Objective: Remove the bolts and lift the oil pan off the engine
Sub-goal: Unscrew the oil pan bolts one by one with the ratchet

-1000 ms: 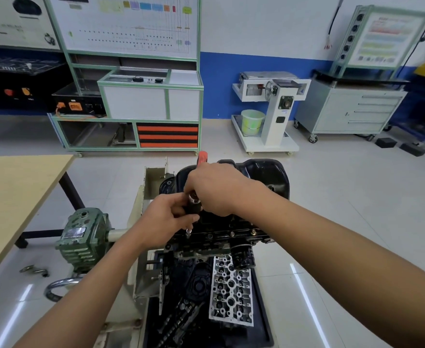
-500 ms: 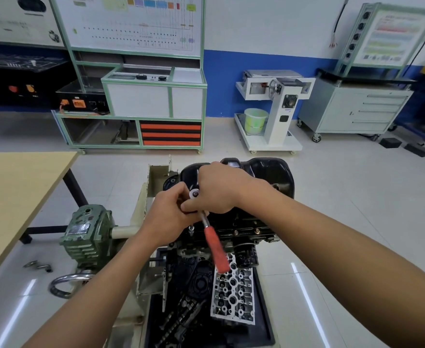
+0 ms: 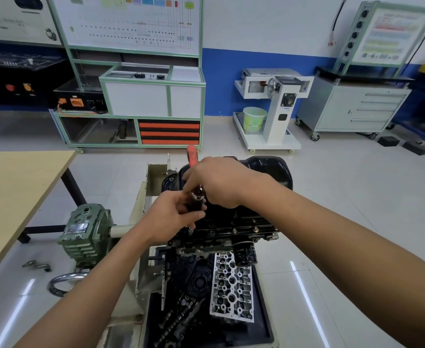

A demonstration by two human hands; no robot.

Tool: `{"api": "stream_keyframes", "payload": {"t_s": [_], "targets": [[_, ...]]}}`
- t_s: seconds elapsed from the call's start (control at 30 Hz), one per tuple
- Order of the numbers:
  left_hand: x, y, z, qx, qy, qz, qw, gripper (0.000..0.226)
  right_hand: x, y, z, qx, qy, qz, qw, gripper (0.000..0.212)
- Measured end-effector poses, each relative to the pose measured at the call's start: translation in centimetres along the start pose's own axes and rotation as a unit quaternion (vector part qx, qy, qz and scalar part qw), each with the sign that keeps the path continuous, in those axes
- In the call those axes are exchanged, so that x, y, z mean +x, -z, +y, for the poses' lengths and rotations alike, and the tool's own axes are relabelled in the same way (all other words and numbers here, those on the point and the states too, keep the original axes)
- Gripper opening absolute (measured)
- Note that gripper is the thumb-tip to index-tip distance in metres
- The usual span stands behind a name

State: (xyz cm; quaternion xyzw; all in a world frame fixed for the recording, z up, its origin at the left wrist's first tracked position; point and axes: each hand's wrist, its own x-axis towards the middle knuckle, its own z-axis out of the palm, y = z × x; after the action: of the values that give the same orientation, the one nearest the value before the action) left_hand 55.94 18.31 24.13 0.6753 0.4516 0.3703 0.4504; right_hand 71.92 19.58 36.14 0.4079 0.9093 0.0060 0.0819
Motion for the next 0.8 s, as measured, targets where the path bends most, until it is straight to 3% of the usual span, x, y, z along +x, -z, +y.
{"api": "stream_keyframes", "payload": {"t_s": [0.13,0.27,0.37,0.43,0.6,0.8], "targets": [[-0.2,-0.5,-0.3,0.009,-0.024,0.026,0.999,0.016,-0.1,0.2,0.6,0.014,0.023,-0.005,1.000,0.047],[0.0,-1.0,-0.7,0.040,-0.047,0.065,0.996,0.016,-0.2,0.6,1.0,0.002,-0.025,0.012,1.000,0.007],[0.0,-1.2,-0.7,0.061,-0.064,0.085,0.992,0.018,-0.1,0.4,1.1,0.034,-0.068,0.011,0.997,0.049],[0.0,-1.3,-0.8,0.073,-0.061,0.105,0.990,0.019,-0.3,-0.2,0.6,0.071,-0.097,0.024,0.992,0.057],[0.1,-1.1,-0.9,0.068,-0.041,0.120,0.990,0.016,-0.5,-0.7,-0.1,0.174,-0.126,0.012,0.977,0.053],[-0.2,-0.7,0.0,0.031,-0.028,0.030,0.999,0.020,-0.9,0.3,0.0,0.042,-0.103,-0.005,0.994,0.032]]}}
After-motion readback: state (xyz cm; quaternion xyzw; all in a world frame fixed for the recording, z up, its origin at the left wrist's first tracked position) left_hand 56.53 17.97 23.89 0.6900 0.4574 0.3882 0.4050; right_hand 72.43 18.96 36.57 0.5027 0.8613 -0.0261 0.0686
